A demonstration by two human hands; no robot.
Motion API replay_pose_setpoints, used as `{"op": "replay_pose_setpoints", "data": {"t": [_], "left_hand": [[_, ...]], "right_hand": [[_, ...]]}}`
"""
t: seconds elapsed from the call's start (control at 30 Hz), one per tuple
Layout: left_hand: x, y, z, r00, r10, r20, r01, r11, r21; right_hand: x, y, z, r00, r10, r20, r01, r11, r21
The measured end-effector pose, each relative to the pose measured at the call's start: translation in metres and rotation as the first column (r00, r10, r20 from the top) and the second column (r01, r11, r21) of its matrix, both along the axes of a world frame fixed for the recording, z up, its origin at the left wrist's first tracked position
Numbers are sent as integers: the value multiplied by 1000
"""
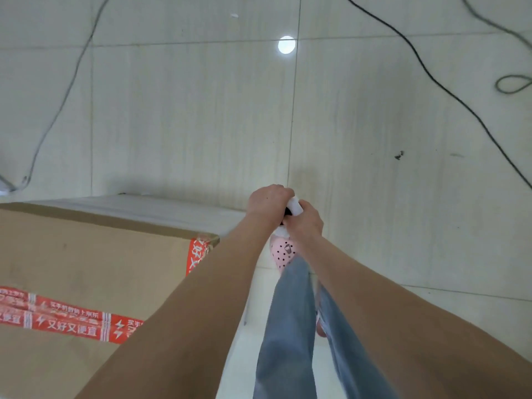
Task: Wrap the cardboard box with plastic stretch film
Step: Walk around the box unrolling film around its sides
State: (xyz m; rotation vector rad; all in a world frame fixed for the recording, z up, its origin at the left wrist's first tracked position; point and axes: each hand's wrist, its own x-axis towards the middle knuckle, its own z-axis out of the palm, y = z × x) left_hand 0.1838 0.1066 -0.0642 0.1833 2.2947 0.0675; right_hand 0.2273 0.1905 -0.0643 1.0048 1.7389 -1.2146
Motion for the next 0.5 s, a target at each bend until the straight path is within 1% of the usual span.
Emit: {"op": "replay_pose_setpoints", "data": {"t": [0.07,0.13,0.2,0.3,0.4,0.5], "left_hand": [[-6,0,-2,999,-42,-13,42,999,-6],[-13,-4,-2,999,-28,-28,28,999,17],[-19,-12,-1,997,75,-21,-74,996,44],[-30,-25,0,965,262,-25,-259,961,94],[-37,-41,-1,882,468,-47,-460,879,125],[-43,-60,-4,749,659,-70,-645,749,150]], "right_hand": [[-2,0,-3,1000,-4,-8,4,999,35],[-9,-2,-4,999,28,-39,-24,996,86],[-18,-6,-1,996,53,-66,-45,993,113],[-36,-15,1,991,101,-85,-88,986,145],[-55,-24,1,981,147,-125,-127,979,160],[-72,-36,1,973,114,-201,-92,989,116]]}}
